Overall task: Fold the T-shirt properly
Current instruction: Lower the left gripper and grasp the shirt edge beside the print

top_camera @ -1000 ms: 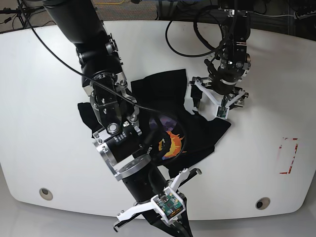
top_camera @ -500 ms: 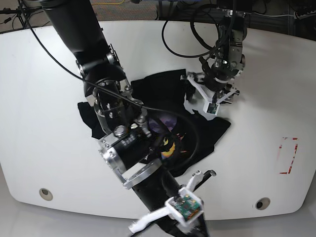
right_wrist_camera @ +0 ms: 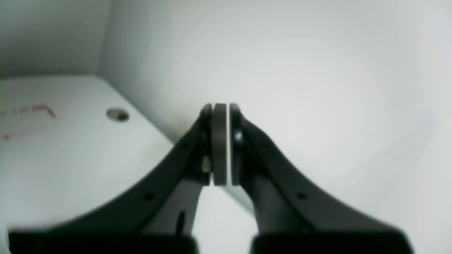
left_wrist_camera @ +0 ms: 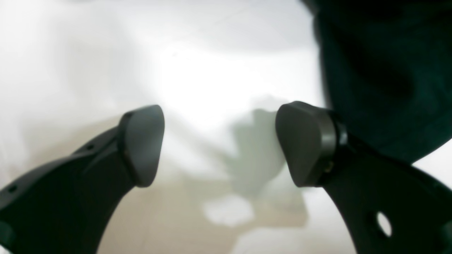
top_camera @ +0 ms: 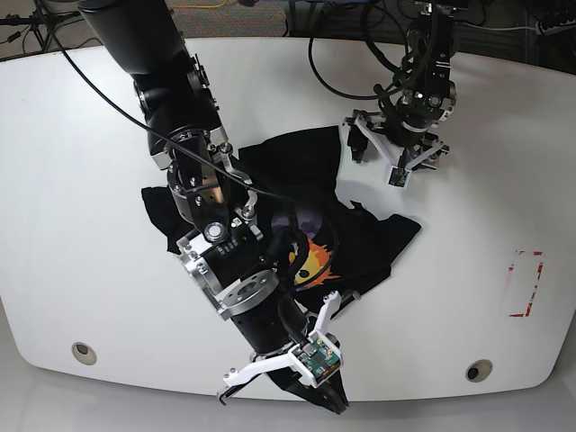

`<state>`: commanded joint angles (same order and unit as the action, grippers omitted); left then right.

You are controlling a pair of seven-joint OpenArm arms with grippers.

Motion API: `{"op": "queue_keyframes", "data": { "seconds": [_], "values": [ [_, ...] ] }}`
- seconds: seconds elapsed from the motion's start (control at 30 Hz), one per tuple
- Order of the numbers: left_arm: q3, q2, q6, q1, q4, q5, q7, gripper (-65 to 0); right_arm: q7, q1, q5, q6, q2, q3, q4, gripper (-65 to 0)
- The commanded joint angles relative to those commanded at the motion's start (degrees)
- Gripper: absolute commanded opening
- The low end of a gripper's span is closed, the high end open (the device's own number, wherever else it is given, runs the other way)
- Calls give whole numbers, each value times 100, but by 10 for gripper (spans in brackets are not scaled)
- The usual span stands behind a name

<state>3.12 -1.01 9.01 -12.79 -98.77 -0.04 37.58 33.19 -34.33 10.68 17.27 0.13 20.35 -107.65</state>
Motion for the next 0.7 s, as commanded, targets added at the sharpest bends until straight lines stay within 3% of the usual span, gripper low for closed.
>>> {"op": "queue_keyframes", "data": {
  "seconds": [0.27,0.5,0.7],
  "values": [
    [-97,-18,9,-79,-343,0,-18,-151,-9,-281,-9,-9,-9,0,26,-636],
    [-308,-167,475,-97,-756,-9,-18,-151,-18,-352,-9,-9,0,0,79,-636],
    [-765,-167,527,-35,-958,-18,0,-151,-26,-299,-9,-9,9,0,105,-636]
  ]
}}
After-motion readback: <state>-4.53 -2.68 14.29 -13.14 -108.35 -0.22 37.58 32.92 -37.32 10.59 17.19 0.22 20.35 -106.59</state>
